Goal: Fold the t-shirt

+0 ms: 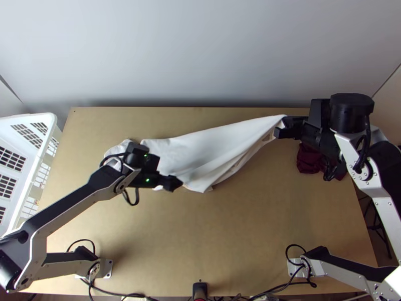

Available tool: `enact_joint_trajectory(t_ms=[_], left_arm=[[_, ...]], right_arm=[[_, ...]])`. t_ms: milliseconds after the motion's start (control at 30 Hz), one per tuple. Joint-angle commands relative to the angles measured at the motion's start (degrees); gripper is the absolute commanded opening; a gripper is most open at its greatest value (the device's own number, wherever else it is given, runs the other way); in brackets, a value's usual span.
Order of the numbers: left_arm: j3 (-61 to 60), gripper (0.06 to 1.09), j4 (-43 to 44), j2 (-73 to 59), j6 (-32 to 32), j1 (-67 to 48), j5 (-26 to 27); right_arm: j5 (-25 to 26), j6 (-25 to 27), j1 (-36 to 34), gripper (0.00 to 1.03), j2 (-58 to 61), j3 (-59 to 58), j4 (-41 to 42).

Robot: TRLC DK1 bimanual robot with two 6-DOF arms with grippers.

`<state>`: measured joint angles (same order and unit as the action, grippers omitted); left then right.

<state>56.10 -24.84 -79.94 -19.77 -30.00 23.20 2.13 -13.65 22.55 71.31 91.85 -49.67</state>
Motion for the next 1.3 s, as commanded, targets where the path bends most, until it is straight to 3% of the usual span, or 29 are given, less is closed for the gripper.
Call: enact_joint_trajectory(t_ms=[0,267,333,367,400,433,467,667,900,1267], left_arm=[[3.93,1.02,8.32,-3.82,-4.31,-6.56,-8.96],[5.34,1.01,7.97,-5.31,-3.17,-19.48,-9.05],[5.08,0.90,7.79,-6.28,-1.50,-21.07,-9.23],[4.81,0.79,7.79,-7.16,-0.71,-21.15,-9.67],[4.55,0.61,7.79,-8.21,-0.09,-21.07,-10.81],[4.29,0.29,8.40,-9.44,0.70,-20.71,-12.13],[4.55,0.08,8.49,-11.20,1.40,-20.19,-13.80],[3.93,0.09,7.70,-14.72,3.60,-13.51,-17.22],[1.82,0.09,7.88,-7.69,7.90,-10.43,-20.21],[-6.35,0.09,7.00,1.37,21.09,-10.87,-27.42]], right_arm=[[-0.20,0.03,-0.13,0.03,-0.47,0.17,-0.52],[-0.29,0.03,-0.40,0.03,-0.47,0.08,-0.52],[-0.29,0.11,-0.40,0.03,-0.47,0.17,-0.43],[-0.29,0.03,-0.40,0.03,-0.47,0.17,-0.43],[-0.37,0.03,-0.40,0.03,-0.38,0.17,-0.43],[-0.37,0.03,-0.40,0.03,-0.47,0.26,-0.43],[-0.37,0.03,-0.40,0.03,-0.47,0.26,-0.34],[-0.55,0.03,-0.40,0.03,-0.47,0.87,-0.34],[-0.99,-0.41,-0.40,0.03,-0.20,0.34,-0.16],[-0.99,-0.41,-0.40,0.03,0.06,0.08,0.28]])
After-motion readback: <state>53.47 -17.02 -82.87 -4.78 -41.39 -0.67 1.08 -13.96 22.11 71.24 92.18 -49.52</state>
